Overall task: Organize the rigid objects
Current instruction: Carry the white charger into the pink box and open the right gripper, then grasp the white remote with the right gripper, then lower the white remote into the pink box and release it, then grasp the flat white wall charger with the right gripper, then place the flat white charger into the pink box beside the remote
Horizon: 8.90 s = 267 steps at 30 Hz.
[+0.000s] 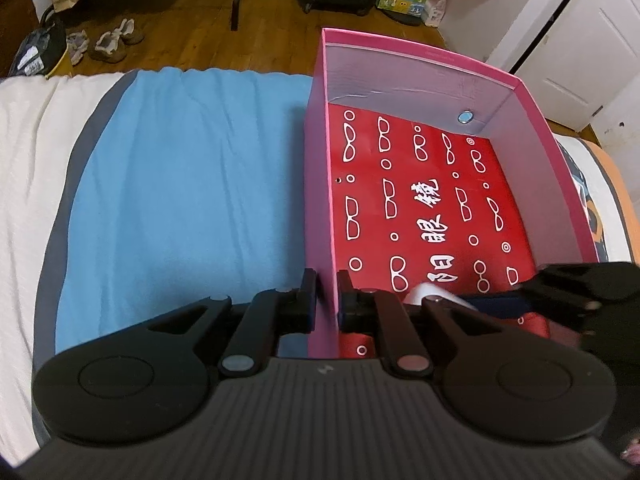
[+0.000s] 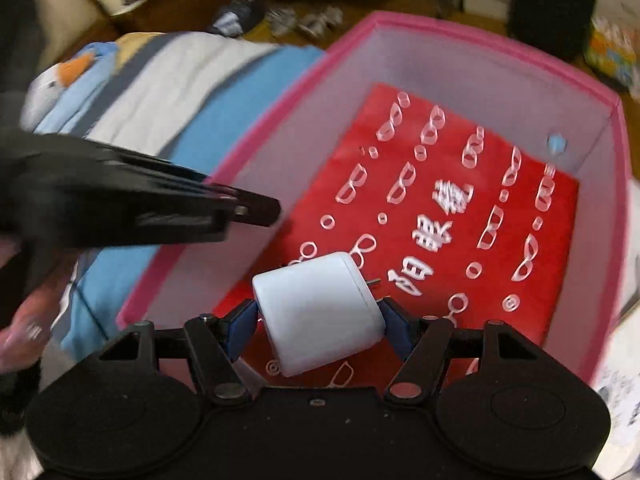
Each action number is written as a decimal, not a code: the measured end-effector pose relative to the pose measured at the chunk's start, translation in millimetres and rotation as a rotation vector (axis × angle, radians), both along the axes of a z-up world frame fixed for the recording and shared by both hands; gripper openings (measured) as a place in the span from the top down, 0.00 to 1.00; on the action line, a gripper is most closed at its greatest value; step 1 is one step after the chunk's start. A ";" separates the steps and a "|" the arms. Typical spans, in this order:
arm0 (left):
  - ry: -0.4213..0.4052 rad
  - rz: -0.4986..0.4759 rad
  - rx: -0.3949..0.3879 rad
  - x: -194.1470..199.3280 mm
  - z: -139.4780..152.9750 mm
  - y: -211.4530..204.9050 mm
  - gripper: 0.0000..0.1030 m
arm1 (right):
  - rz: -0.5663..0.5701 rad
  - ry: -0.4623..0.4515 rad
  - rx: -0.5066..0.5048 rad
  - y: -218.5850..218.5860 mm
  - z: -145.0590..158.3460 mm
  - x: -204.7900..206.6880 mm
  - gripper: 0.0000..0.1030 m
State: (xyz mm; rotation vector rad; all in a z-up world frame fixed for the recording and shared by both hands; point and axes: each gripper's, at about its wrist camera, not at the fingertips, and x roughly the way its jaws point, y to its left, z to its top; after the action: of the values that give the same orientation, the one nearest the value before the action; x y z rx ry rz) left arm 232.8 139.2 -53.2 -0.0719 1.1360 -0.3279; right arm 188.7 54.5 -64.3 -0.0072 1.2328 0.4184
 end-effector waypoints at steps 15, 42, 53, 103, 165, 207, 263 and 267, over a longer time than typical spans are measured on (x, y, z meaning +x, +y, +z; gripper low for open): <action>0.013 0.008 -0.043 1.8 -2.5 9.0 0.91 | -0.129 0.162 0.114 -1.1 -1.2 18.5 0.27; -0.016 0.027 0.019 -5.1 6.4 0.1 0.93 | -0.409 -0.162 0.094 -221.2 66.8 -83.3 0.15; -0.014 0.028 0.020 -4.3 6.9 0.2 0.93 | 0.137 -0.251 -0.204 -176.8 37.1 -65.9 0.17; -0.012 0.020 0.004 -2.9 5.0 -0.2 0.93 | 0.060 -0.258 -0.201 -163.9 6.7 -71.9 0.41; -0.033 0.036 -0.036 -7.6 4.8 7.9 0.92 | -0.496 -0.053 0.013 -41.2 -7.8 -18.6 0.40; -0.054 0.008 0.062 -11.7 8.7 -5.5 0.95 | -0.320 -0.066 -0.141 -266.9 27.5 -116.9 0.32; -0.052 0.018 0.045 -15.3 12.0 -3.1 0.95 | 0.579 -0.177 -0.269 -27.1 80.6 -34.4 0.40; -0.056 0.010 0.049 -15.0 12.1 -3.2 0.95 | 0.648 -0.104 -0.372 -18.1 53.8 -14.4 0.40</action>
State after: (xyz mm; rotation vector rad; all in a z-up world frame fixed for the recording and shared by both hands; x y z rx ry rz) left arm 217.8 136.1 -41.1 -0.0251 1.0876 -0.2915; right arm 174.3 36.4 -10.5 -0.7530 1.1721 0.7295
